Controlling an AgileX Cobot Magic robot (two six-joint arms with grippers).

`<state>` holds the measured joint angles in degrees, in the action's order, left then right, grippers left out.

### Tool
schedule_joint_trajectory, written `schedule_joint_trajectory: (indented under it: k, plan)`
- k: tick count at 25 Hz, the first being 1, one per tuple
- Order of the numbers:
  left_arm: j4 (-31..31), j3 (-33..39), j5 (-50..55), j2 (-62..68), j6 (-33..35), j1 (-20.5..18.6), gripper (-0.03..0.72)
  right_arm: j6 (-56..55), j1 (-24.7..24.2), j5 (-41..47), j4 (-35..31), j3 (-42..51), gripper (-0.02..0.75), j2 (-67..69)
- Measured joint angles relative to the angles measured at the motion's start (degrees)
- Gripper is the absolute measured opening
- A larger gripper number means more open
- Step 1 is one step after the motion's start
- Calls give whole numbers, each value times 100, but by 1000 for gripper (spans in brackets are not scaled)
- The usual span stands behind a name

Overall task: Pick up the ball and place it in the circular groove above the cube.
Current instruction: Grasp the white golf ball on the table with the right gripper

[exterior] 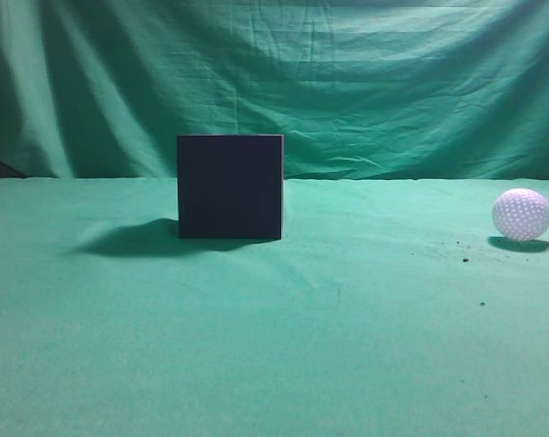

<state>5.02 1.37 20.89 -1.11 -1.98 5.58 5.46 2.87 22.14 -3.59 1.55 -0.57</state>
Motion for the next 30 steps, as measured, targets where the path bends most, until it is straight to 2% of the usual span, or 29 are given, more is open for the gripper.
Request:
schedule_joint_trajectory:
  k: [9, 11, 15, 17, 18, 22, 26, 30]
  plan:
    - [0, 0, 0, 0, 0, 0, 0, -10, 0, -199, -52, 15, 0, 0]
    - [0, 0, 0, 0, 0, 0, 0, -130, 0, -753, -336, 24, 0, 0]
    - [0, 0, 0, 0, 0, 0, 0, -361, 0, -2441, -1250, 18, 0, 0]
    - [0, 0, 0, 0, 0, 0, 0, -428, 0, -2986, -1472, 18, 0, 0]
    - [0, 0, 0, 0, 0, 0, 0, -428, 0, -2970, -1501, -13, 0, 0]
    - [0, 0, 0, 0, 0, 0, 0, -201, 0, -1992, -1421, -670, 0, 120]
    - [0, 0, 0, 0, 0, 0, 0, 93, 0, -973, -1353, -1461, 0, 1098]
    - [0, 0, 0, 0, 0, 0, 0, 112, 0, 167, -1554, -2130, 0, 2390]
